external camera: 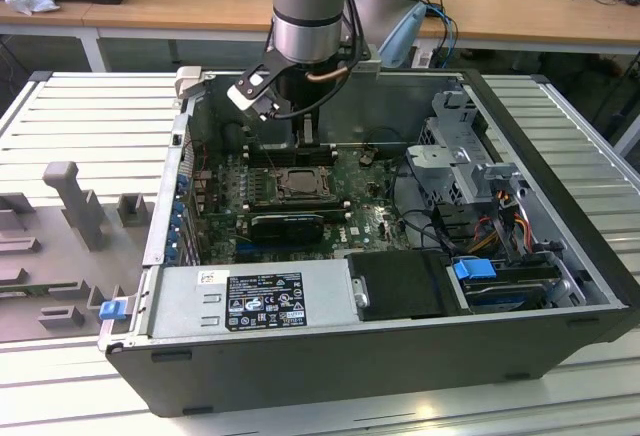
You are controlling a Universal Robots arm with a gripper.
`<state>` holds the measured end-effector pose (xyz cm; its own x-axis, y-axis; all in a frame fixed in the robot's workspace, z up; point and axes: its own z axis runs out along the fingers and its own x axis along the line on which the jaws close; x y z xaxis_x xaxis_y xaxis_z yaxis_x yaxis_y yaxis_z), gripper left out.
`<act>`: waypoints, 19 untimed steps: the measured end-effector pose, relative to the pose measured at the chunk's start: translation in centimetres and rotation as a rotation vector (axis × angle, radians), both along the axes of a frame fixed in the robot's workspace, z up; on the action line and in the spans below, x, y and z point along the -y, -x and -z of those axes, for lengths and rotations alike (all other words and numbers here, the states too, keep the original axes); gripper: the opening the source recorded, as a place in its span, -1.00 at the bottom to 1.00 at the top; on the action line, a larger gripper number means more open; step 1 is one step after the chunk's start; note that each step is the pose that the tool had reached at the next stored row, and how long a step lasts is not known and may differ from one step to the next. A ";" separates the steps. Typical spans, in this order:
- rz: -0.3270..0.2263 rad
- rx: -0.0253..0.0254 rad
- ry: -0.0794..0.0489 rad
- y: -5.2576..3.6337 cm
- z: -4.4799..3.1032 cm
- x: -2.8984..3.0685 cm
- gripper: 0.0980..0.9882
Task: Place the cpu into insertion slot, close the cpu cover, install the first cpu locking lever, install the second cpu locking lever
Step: 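Install the first cpu locking lever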
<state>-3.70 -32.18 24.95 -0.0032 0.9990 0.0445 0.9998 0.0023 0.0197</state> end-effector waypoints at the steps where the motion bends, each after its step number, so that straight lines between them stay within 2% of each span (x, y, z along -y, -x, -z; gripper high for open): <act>1: 0.000 0.0000 0.000 0.00 -0.05 0.00 -0.98; 8: 0.000 0.0000 0.000 0.00 -1.02 0.00 -0.98; 12: 0.000 0.0000 0.000 0.00 -2.39 0.00 -0.98; 19: 0.000 -0.0001 0.000 0.00 -3.49 0.00 -0.98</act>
<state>-3.70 -32.18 28.44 -0.0032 0.9990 0.0445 0.9998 0.0023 0.0196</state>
